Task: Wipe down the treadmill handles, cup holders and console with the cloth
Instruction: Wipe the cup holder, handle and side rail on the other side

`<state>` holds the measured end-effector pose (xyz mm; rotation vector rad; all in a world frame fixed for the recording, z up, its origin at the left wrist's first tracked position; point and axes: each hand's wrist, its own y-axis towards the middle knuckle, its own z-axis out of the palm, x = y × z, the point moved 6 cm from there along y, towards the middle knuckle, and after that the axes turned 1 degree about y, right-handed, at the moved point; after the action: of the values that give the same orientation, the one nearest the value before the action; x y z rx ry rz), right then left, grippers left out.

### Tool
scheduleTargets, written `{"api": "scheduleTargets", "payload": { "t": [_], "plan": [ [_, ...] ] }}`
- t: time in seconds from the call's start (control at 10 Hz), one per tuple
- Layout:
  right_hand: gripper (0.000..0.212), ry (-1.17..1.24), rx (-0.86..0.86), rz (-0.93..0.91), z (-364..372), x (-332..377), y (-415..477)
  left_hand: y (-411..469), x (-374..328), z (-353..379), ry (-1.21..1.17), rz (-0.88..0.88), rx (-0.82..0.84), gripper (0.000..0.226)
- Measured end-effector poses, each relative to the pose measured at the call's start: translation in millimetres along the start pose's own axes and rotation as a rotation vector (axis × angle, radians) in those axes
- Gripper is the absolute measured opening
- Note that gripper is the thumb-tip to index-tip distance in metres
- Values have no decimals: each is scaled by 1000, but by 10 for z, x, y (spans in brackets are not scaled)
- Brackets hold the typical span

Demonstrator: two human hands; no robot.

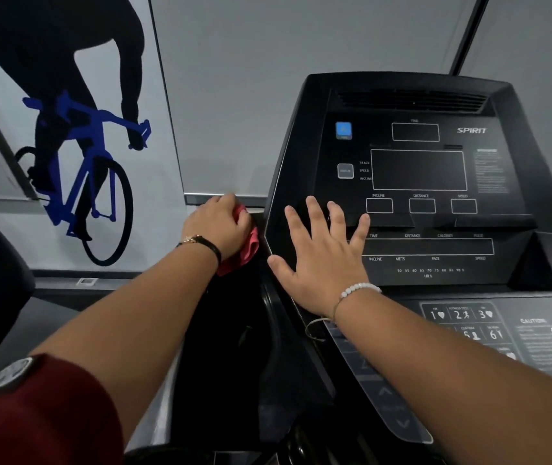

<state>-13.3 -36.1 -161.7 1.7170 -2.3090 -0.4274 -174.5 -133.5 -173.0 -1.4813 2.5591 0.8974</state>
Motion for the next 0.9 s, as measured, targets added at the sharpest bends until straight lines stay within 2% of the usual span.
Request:
{"api": "scheduleTargets", "payload": {
  "t": [0.1,0.2,0.3,0.5,0.6,0.7,0.8,0.9],
  "plan": [
    [76,3,-5,1,1,-8,12,178,88,16,-18,2,67,26],
    [76,6,-3,-3,4,-13,5,377,118,33,-67,-96,136,33],
    [76,14,1,0,7,-29,14,457,142,58,-88,-143,133,36],
    [76,17,-4,-1,4,-26,11,215,70,37,-72,-8,140,31],
    [75,20,4,2,1,-19,5,-106,80,-17,-155,23,-34,30],
    [75,21,4,3,0,-18,6,-379,203,-86,-115,73,-152,32],
    [75,21,1,3,2,-20,3,-483,566,-213,-101,-187,-92,36],
    [75,17,-3,6,6,-21,10,-612,754,-337,-132,-338,11,34]
  ]
}}
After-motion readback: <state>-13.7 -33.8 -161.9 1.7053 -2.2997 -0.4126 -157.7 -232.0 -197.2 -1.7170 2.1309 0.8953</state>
